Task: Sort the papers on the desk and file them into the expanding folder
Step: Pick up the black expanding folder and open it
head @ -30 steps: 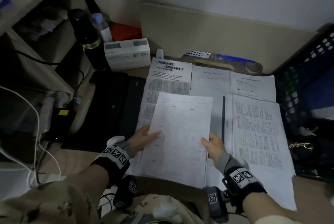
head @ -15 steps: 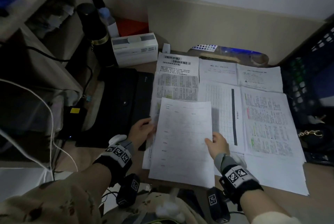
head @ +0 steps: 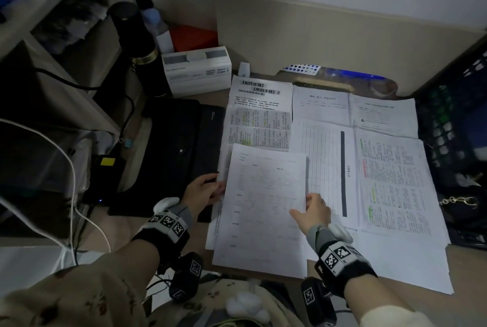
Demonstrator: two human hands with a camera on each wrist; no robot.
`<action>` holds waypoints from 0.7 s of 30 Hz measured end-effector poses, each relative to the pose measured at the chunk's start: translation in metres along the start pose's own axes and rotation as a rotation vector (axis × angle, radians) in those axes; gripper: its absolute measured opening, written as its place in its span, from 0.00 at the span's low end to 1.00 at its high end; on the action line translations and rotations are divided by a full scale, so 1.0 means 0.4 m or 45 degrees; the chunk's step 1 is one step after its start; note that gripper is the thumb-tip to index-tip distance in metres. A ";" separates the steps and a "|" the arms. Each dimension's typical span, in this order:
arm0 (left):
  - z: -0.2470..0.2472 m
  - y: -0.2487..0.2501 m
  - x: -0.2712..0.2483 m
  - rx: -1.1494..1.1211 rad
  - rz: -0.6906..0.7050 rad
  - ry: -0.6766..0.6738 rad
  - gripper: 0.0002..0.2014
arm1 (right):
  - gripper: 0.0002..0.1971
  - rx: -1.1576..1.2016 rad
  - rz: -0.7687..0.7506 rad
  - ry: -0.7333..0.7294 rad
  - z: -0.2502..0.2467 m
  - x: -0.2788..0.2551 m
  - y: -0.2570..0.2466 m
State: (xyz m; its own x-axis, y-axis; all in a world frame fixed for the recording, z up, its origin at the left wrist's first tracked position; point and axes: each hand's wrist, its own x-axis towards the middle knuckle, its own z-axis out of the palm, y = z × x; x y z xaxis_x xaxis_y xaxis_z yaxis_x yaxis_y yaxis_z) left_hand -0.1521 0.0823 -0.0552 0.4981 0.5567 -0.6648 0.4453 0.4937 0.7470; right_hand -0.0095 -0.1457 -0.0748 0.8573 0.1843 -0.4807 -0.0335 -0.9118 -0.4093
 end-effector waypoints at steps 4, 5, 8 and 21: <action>-0.003 0.003 0.004 -0.053 -0.001 -0.021 0.15 | 0.30 -0.098 -0.027 -0.007 -0.006 0.001 -0.012; -0.004 0.006 0.006 -0.057 0.021 -0.010 0.15 | 0.32 -0.115 -0.032 0.005 -0.010 0.001 -0.017; -0.011 0.028 0.013 -0.144 0.102 0.078 0.15 | 0.34 -0.107 -0.055 0.059 -0.021 0.004 -0.042; -0.184 0.066 0.123 0.779 0.520 0.479 0.24 | 0.25 -0.070 -0.354 -0.068 0.029 0.000 -0.241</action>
State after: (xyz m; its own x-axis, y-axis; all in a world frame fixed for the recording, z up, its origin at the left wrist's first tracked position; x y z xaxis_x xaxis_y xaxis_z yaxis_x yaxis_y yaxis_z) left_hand -0.1706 0.1720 -0.0679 0.4743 0.8536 -0.2152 0.6639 -0.1864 0.7242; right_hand -0.0121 -0.0536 -0.0445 0.8014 0.4476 -0.3968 0.2283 -0.8420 -0.4889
